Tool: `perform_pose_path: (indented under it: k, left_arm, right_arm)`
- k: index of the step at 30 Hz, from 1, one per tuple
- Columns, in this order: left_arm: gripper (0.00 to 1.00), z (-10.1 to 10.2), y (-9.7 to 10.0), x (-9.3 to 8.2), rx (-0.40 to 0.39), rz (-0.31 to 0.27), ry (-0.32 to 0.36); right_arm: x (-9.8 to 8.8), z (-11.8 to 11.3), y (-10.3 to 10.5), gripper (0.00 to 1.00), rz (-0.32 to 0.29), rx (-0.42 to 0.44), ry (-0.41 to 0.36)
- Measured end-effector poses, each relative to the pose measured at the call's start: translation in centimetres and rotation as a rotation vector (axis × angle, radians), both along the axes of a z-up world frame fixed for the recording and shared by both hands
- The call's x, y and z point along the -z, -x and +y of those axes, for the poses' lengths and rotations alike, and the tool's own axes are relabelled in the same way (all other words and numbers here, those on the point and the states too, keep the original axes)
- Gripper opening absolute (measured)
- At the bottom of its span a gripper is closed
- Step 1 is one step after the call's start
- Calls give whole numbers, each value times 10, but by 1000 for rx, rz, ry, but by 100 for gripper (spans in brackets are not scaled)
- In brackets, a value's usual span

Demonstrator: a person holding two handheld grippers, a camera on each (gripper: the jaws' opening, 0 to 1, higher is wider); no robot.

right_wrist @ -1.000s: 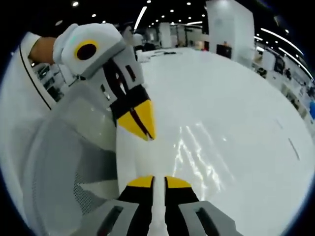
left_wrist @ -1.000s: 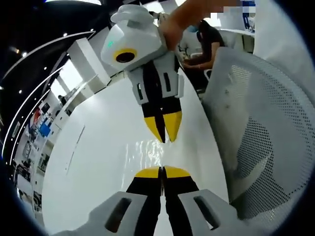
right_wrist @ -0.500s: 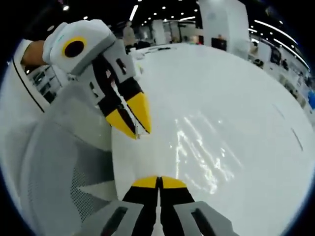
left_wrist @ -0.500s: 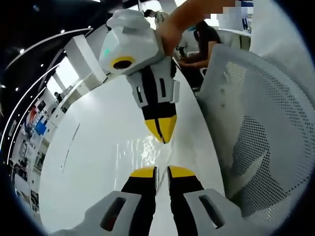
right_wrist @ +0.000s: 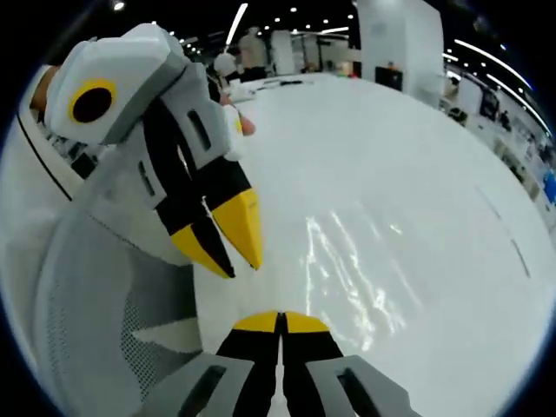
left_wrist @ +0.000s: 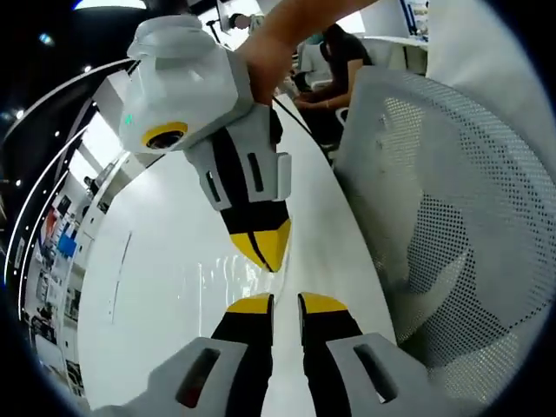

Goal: Open the resealable bag by pulling the two sides of the seal apart until the entire bag opening is separated and visibly accessible.

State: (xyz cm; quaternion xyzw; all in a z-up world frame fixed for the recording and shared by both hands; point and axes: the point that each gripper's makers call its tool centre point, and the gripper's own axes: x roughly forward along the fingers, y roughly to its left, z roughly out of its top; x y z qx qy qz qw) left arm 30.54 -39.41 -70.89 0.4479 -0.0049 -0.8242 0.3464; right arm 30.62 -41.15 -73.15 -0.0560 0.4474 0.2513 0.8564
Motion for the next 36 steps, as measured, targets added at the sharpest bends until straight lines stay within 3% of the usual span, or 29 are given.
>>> perform_pose_path:
  k: [6,10,36]
  left_arm:
    - [8,-2,-4,2,-10,-31,-11]
    - [1,-2,-9,11,-4,-89,-41]
    - [0,-2,-4,7,11,-134,-40]
  right_arm:
    - [-10,-1,-6,0,-48,-11,12]
    - [-20,-6,-15,0,-113,8,35]
    - [-83,-46,-45,0,-376,140,251]
